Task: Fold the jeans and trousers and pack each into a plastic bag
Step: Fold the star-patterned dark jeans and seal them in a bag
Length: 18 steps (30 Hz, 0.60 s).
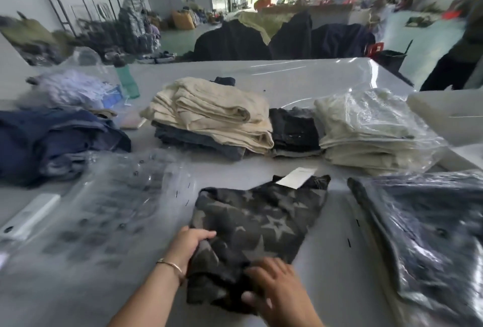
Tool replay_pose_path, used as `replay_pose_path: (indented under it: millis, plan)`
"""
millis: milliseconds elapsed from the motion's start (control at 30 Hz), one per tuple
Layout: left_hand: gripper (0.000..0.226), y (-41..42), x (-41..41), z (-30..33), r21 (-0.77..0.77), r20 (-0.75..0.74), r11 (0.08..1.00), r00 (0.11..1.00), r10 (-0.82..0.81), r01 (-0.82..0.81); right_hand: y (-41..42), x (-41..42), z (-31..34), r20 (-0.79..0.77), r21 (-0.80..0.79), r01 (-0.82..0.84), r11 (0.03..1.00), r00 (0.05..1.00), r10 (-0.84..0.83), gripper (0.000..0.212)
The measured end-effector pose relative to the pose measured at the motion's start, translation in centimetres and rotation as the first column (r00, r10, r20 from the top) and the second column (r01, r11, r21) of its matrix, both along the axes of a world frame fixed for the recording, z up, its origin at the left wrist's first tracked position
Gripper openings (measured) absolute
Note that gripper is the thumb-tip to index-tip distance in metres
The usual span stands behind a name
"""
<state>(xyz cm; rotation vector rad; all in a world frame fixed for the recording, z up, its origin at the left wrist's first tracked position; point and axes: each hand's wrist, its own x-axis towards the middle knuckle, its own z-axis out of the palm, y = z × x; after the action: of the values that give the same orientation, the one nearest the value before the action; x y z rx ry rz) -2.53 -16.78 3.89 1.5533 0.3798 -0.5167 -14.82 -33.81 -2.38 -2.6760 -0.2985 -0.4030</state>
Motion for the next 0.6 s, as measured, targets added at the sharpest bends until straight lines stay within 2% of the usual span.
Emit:
replay_pose_path:
  millis: [100, 200, 300, 333, 400, 433, 500, 533, 567, 600]
  plan:
    - [0.025, 2.5, -0.8, 4.5, 0.046, 0.271, 0.998, 0.962, 0.040, -0.054, -1.9, -2.2, 0.8, -0.123, 0.279, 0.291, 0.915, 0.956, -0.267, 0.030]
    - [0.028, 5.3, -0.3, 10.7, 0.074, 0.508, 0.990, 0.859, 0.063, -0.116, -2.8, -3.5, 2.1, -0.306, 0.463, 0.464, 0.755, 0.883, -0.356, 0.019]
    - [0.039, 7.5, 0.9, 17.1, -0.016, 0.632, 0.982, 0.759, 0.156, -0.188, -2.7, -4.1, 3.6, -0.414, 0.684, 0.458, 0.568, 0.885, -0.215, 0.010]
    - [0.040, 7.6, 0.9, 19.0, -0.055, 0.646, 0.979, 0.740, 0.185, -0.197, -2.4, -4.2, 4.3, -0.434, 0.772, 0.434, 0.463, 0.894, -0.115, 0.015]
    - [0.036, 6.0, -0.3, 22.0, -0.125, 0.708, 0.984, 0.683, 0.177, -0.126, -1.6, -4.1, 6.4, -0.429, 0.892, 0.397, 0.214, 0.894, 0.130, 0.038]
    - [0.031, 4.5, -1.7, 22.7, -0.095, 0.754, 0.994, 0.648, 0.108, -0.054, -1.3, -3.9, 7.4, -0.386, 0.922, 0.377, 0.084, 0.888, 0.251, 0.048]
    - [0.026, 0.9, -4.7, 21.3, 0.148, 0.788, 0.981, 0.585, -0.193, 0.125, -1.3, -3.4, 9.0, -0.257, 0.920, 0.353, -0.172, 0.872, 0.416, 0.066]
    - [0.029, -0.9, -6.3, 19.2, 0.309, 0.743, 0.918, 0.541, -0.396, 0.248, -1.7, -3.2, 9.8, -0.193, 0.899, 0.343, -0.272, 0.868, 0.457, 0.075]
    - [0.035, -2.4, -8.1, 16.4, 0.453, 0.644, 0.798, 0.474, -0.601, 0.397, -2.4, -3.1, 10.4, -0.151, 0.883, 0.338, -0.327, 0.863, 0.482, 0.083]
    - [0.043, -3.6, -9.9, 13.1, 0.559, 0.511, 0.638, 0.385, -0.768, 0.529, -3.1, -3.1, 10.9, -0.141, 0.879, 0.339, -0.335, 0.856, 0.497, 0.082]
